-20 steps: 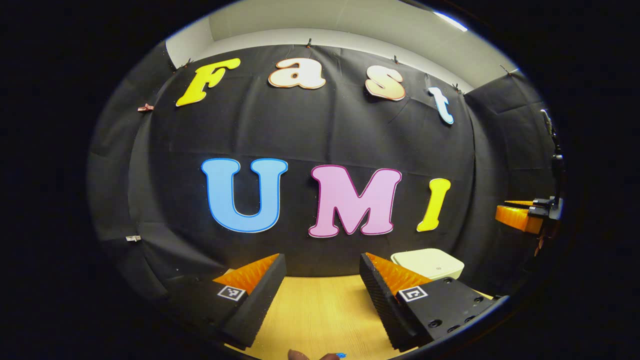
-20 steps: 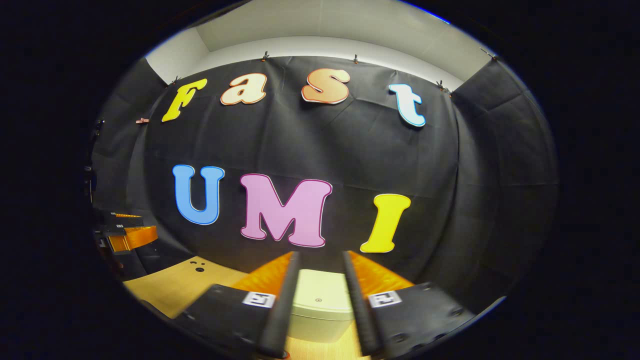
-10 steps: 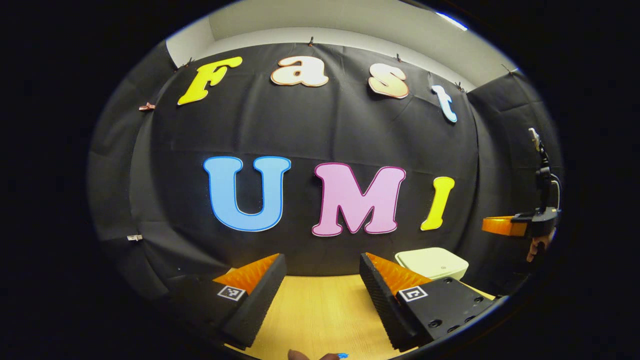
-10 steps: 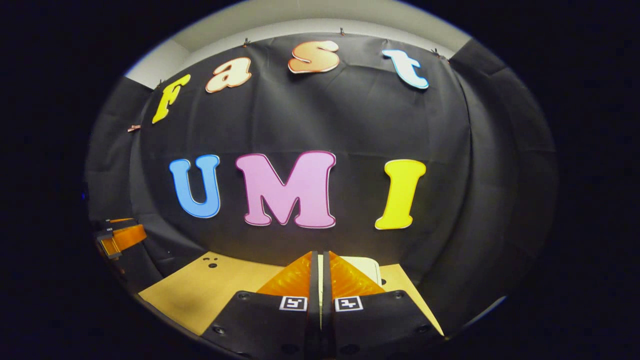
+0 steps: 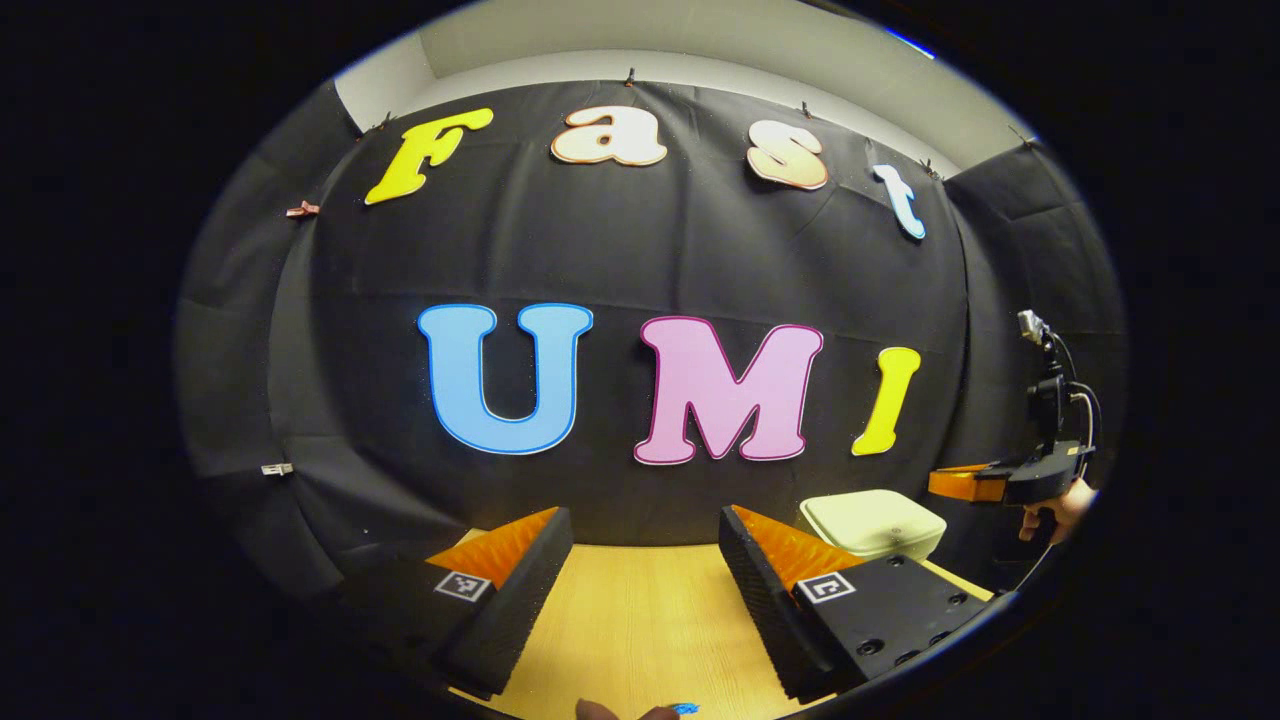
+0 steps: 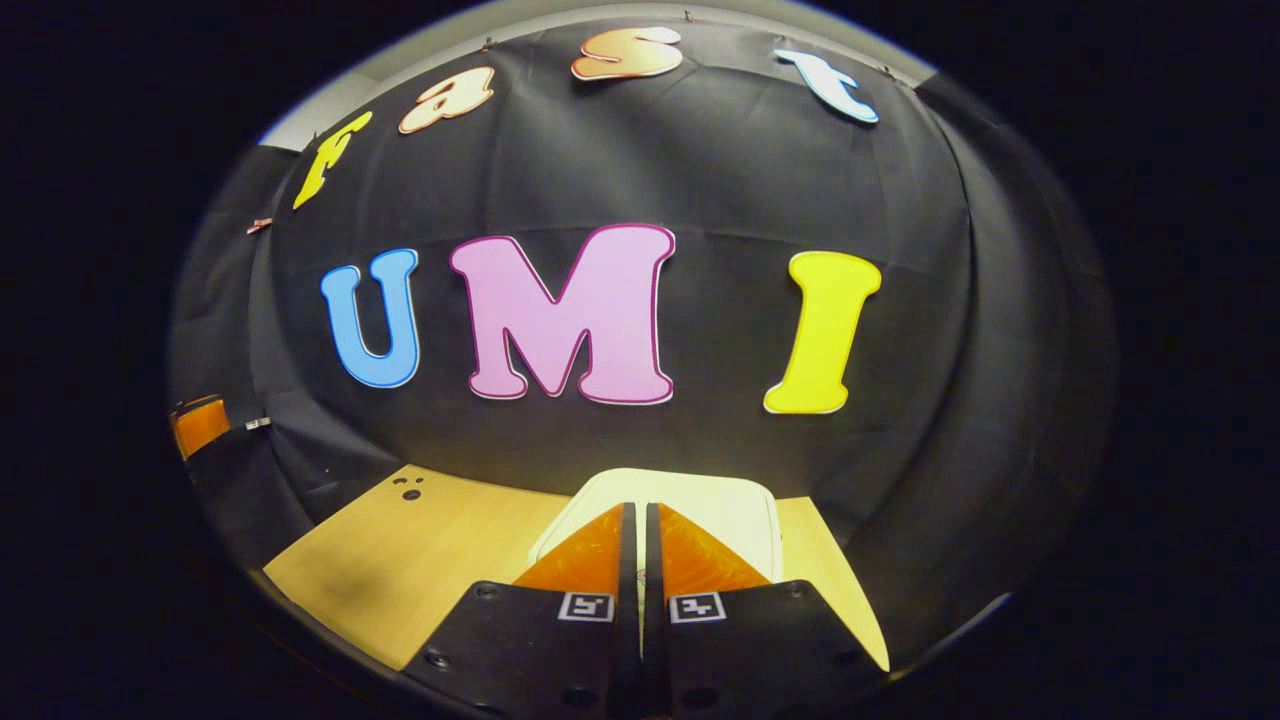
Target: Press the lid of the desktop garbage bin to open it, pick up the crumpled paper on the desktop and throw it into the bin, then pick up the pop can on the desktop and drop it into the bin, and finally close the garbage bin lid.
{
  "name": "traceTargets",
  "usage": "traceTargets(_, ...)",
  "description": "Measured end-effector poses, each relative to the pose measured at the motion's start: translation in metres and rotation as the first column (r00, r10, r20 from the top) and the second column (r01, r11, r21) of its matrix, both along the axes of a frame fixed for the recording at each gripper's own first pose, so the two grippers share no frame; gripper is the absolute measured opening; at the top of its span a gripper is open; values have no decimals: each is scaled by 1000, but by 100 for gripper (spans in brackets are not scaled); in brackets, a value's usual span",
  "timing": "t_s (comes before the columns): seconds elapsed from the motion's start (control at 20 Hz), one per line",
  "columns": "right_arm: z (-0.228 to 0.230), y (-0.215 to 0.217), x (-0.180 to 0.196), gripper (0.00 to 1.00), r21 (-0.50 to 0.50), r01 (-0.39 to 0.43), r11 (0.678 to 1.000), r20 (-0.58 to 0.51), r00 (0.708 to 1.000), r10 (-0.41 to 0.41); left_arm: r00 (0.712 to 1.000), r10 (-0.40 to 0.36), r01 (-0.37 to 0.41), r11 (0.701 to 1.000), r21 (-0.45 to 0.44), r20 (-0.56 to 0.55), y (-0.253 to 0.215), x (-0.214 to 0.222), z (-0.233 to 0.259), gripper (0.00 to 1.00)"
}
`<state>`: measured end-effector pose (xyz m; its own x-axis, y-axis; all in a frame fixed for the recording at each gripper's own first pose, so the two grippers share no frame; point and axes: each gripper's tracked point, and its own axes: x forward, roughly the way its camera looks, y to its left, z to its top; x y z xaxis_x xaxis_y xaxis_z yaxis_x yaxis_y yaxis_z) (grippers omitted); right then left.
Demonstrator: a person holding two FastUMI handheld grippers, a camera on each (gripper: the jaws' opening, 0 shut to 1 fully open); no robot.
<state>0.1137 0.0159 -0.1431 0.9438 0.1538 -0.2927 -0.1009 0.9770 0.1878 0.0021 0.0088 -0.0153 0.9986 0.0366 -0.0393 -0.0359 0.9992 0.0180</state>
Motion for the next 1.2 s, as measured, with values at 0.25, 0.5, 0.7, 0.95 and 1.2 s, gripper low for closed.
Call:
traceTargets(0.25, -37, 2, 11, 6, 1, -10, 1000, -63, 998, 10, 1000, 18, -18, 1000, 6, -11, 4, -1, -3, 95)
traceTargets(0.5, -53, 7, 16, 6, -8, -24, 1000, -88, 996, 23, 999, 30, -29, 1000, 5, -23, 5, -3, -6, 95)
traceTargets(0.7, -60, 6, 20, 6, -8, -22, 1000, -98, 995, 21, 999, 31, -31, 1000, 3, -26, 5, -4, -7, 95)
traceTargets(0.95, -77, 9, 19, 6, 1, -39, 999, -143, 989, 38, 999, 26, -25, 1000, 6, -34, 5, -6, -8, 95)
traceTargets(1.2, -85, 12, 16, 6, 20, -53, 998, -153, 987, 55, 999, 29, -29, 1000, 3, -43, 4, -8, -9, 95)
